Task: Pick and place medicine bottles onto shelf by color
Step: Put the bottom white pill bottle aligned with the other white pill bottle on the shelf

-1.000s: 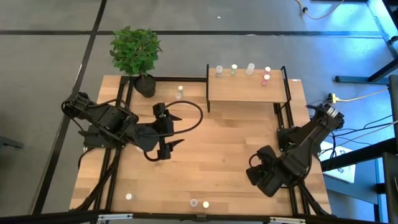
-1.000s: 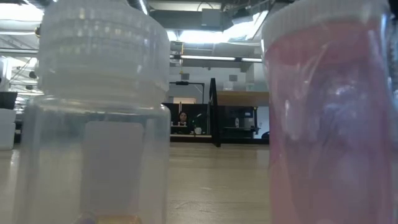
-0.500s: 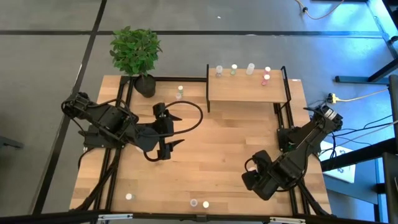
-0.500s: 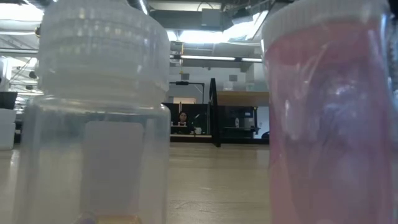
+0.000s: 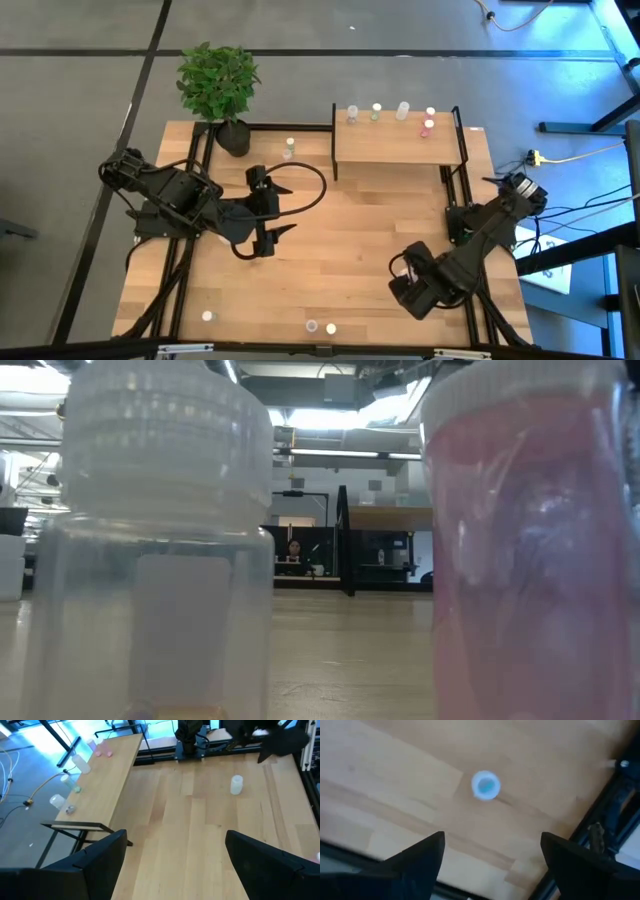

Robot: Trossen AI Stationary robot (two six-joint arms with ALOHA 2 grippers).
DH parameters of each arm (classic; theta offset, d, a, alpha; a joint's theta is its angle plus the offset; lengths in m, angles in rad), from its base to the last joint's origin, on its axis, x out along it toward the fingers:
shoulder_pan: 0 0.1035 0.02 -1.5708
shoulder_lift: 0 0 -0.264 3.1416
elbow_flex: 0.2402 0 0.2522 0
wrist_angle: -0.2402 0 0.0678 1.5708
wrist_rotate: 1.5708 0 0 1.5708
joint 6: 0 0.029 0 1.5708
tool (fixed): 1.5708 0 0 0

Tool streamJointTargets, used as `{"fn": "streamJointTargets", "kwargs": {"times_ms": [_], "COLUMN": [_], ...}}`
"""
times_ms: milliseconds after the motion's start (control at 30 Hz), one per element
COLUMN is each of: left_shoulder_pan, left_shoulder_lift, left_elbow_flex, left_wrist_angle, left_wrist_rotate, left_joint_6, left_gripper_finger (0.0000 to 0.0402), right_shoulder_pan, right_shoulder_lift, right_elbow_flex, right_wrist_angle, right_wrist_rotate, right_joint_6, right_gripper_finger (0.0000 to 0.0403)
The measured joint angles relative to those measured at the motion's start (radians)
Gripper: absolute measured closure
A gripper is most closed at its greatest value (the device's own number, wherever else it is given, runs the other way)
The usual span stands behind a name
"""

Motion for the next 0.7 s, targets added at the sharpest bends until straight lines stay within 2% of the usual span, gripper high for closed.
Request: {"fn": "streamJointTargets", "kwargs": {"times_ms": [433, 700], "left_shoulder_pan": [0.0, 0.0], "left_shoulder_lift": [0.0, 0.0], "left_elbow_flex": [0.0, 0.0], "left_wrist_angle": [0.0, 0.0], "left_wrist_rotate": [0.0, 0.0], "left_joint_6": [0.0, 0.0], "left_gripper_finger": [0.0067, 0.0067], "right_shoulder_pan": [-0.061, -0.09], "right_shoulder_lift": [0.0, -0.053], "right_elbow_flex": [-0.211, -0.348], "right_wrist_angle": [0.229, 0.346], "right_wrist_rotate": [-0.049, -0.067], "right_joint_6": [-0.082, -0.14], "right_gripper_finger": [0.007, 0.007]}}
